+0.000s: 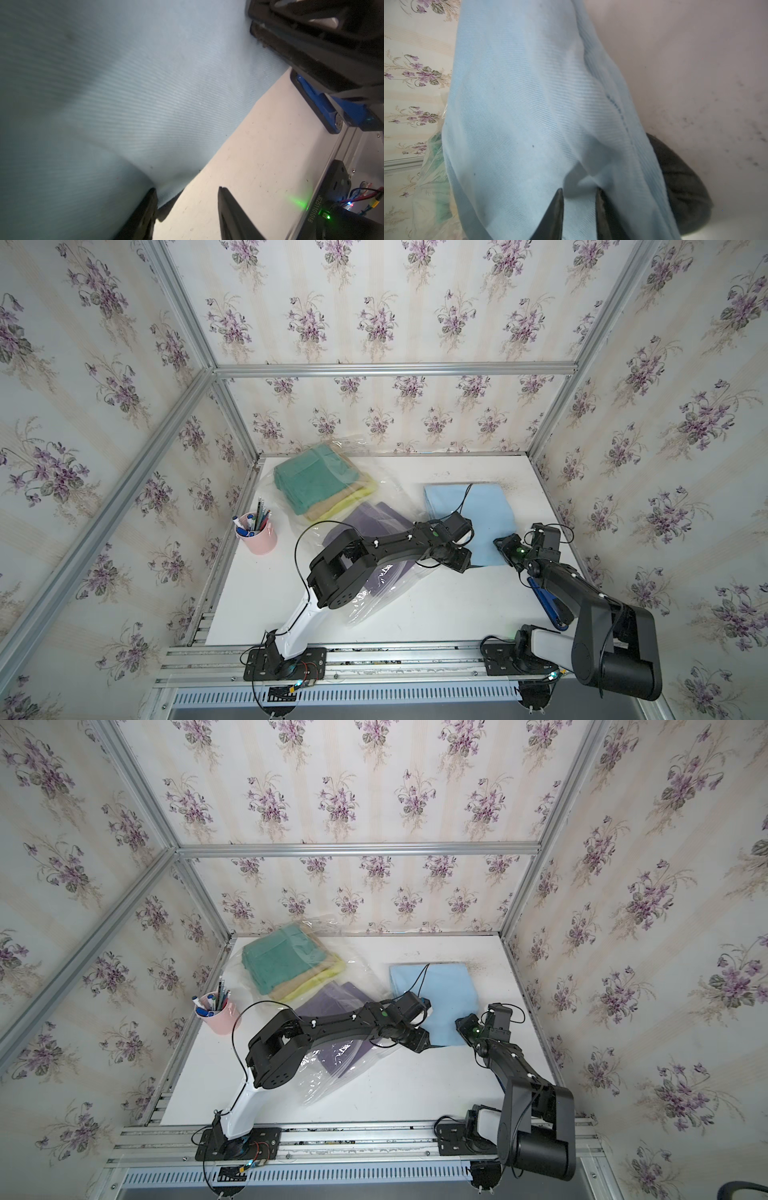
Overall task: Take the trousers out of the vacuum bag
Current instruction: Place the trousers at the center of the board, then open the vacuum bag at the center of the board.
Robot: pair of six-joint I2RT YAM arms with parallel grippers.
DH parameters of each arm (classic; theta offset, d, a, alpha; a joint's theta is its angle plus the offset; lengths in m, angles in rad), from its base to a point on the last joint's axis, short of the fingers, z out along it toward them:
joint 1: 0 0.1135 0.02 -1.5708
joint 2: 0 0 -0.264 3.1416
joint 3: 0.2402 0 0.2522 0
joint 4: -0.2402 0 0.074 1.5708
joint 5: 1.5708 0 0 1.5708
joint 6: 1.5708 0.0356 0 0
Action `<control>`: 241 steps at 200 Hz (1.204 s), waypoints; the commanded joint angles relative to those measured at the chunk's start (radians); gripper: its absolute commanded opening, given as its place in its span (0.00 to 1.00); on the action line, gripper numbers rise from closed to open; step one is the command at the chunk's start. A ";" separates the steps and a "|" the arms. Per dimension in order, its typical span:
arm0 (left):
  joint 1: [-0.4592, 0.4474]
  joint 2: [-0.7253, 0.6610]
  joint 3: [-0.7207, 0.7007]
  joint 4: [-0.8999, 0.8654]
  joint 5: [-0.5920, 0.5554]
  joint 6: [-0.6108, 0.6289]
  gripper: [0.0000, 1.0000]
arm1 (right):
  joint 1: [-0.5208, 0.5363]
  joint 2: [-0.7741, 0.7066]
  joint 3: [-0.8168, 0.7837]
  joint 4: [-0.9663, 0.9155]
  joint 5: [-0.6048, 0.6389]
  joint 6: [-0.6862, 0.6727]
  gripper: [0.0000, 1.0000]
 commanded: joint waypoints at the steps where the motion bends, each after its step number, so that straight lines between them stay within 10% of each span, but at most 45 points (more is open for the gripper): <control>1: 0.000 -0.025 0.008 -0.028 -0.029 0.009 0.54 | 0.000 -0.047 0.012 0.001 0.026 -0.002 0.33; 96: 0.018 -0.344 -0.076 -0.184 -0.179 0.137 1.00 | 0.044 -0.181 0.174 -0.130 -0.024 -0.187 0.83; 171: 0.011 -0.660 -0.301 -0.389 -0.446 0.199 1.00 | 0.368 -0.021 0.282 -0.205 0.340 -0.286 1.00; 241: -0.100 -0.643 -0.429 -0.444 -0.642 0.125 1.00 | 0.451 0.184 0.292 -0.231 0.481 -0.298 1.00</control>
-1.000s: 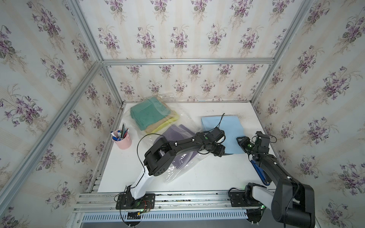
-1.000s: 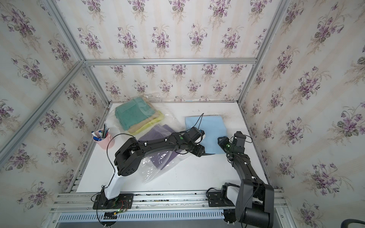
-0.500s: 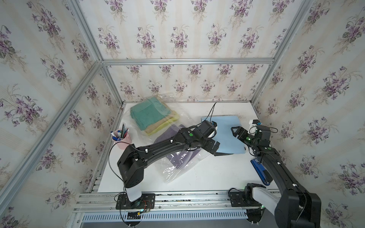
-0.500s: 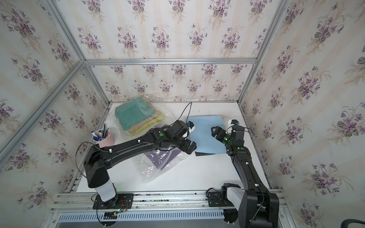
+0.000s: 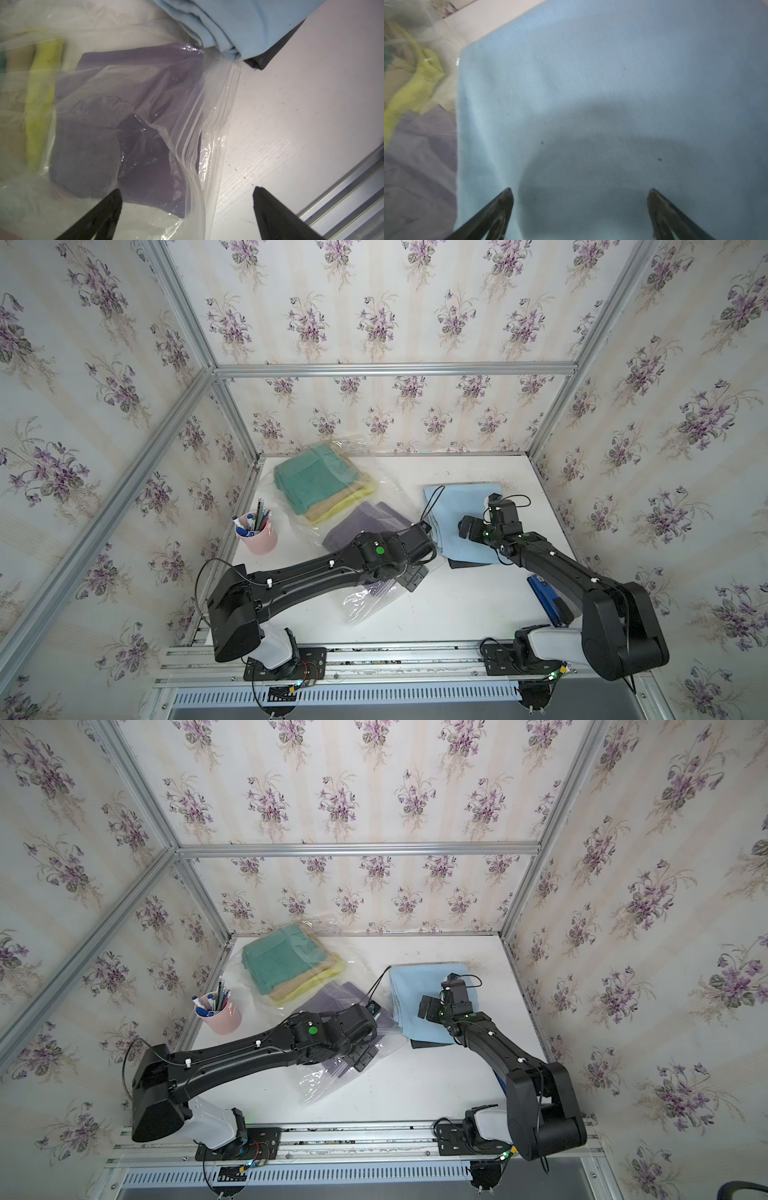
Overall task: Take the trousers out of the vacuum bag
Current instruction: Open the vacuum bag at the center of the board, then move the trousers to the center of the board.
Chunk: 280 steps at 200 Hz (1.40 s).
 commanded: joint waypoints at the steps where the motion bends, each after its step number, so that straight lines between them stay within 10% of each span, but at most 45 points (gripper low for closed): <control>1: -0.014 0.024 -0.019 -0.020 -0.095 -0.045 1.00 | 0.008 0.045 0.006 -0.024 0.086 -0.020 1.00; 138: 0.013 0.121 -0.139 -0.052 -0.243 -0.191 0.93 | -0.029 0.369 0.262 0.018 0.195 -0.076 1.00; 280: 0.086 -0.105 -0.271 -0.107 -0.161 -0.259 0.91 | -0.027 -0.111 0.029 0.064 -0.247 0.054 0.98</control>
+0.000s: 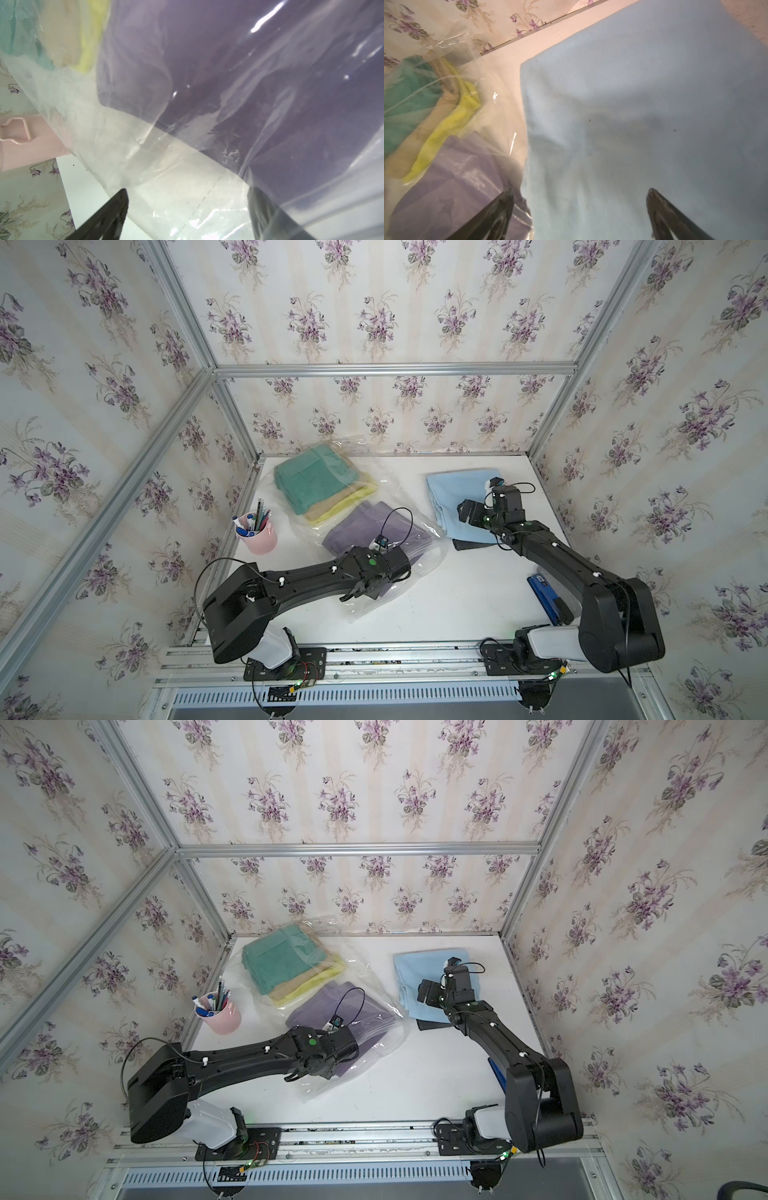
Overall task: Take the trousers out of the vacuum bag
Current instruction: Move the trousers to the center of the board.
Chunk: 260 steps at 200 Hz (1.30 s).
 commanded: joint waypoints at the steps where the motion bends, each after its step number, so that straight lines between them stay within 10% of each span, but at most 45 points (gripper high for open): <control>1: 0.002 -0.058 0.016 -0.007 0.063 -0.008 0.91 | 0.000 -0.074 -0.059 0.031 -0.147 0.055 0.98; 79: -0.029 -0.126 0.107 0.122 0.224 0.110 0.96 | 0.020 -0.435 -0.328 0.119 -0.369 0.275 0.87; 168: -0.105 0.138 0.293 0.108 0.066 0.040 0.99 | 0.029 -0.596 -0.486 0.199 -0.476 0.386 0.82; 260: -0.068 0.232 0.327 0.124 0.053 -0.009 0.26 | 0.178 -0.502 -0.625 0.503 -0.418 0.564 0.70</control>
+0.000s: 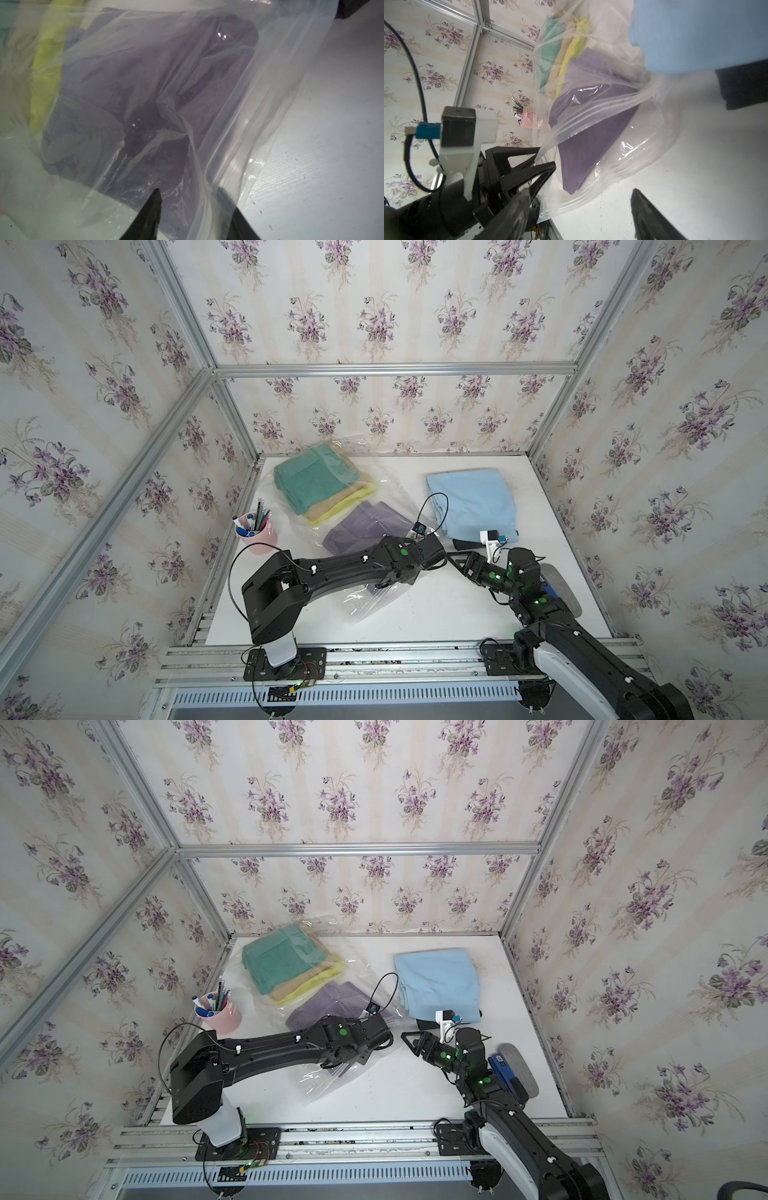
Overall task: Take the trousers out of the vacuum bag
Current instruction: Move the trousers to the center of the board, then take out the trousers from the vacuum bag.
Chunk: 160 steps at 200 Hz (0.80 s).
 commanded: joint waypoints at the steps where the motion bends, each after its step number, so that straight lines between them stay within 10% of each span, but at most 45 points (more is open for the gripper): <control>1: 0.008 -0.004 0.010 0.008 -0.020 -0.011 0.25 | 0.056 0.050 -0.005 0.134 0.080 0.059 0.70; 64: 0.024 -0.011 0.022 0.006 -0.023 -0.011 0.03 | 0.185 0.314 0.014 0.314 0.295 0.139 0.53; 160: 0.031 -0.034 0.002 0.037 0.005 0.009 0.00 | 0.229 0.673 0.153 0.463 0.396 0.163 0.44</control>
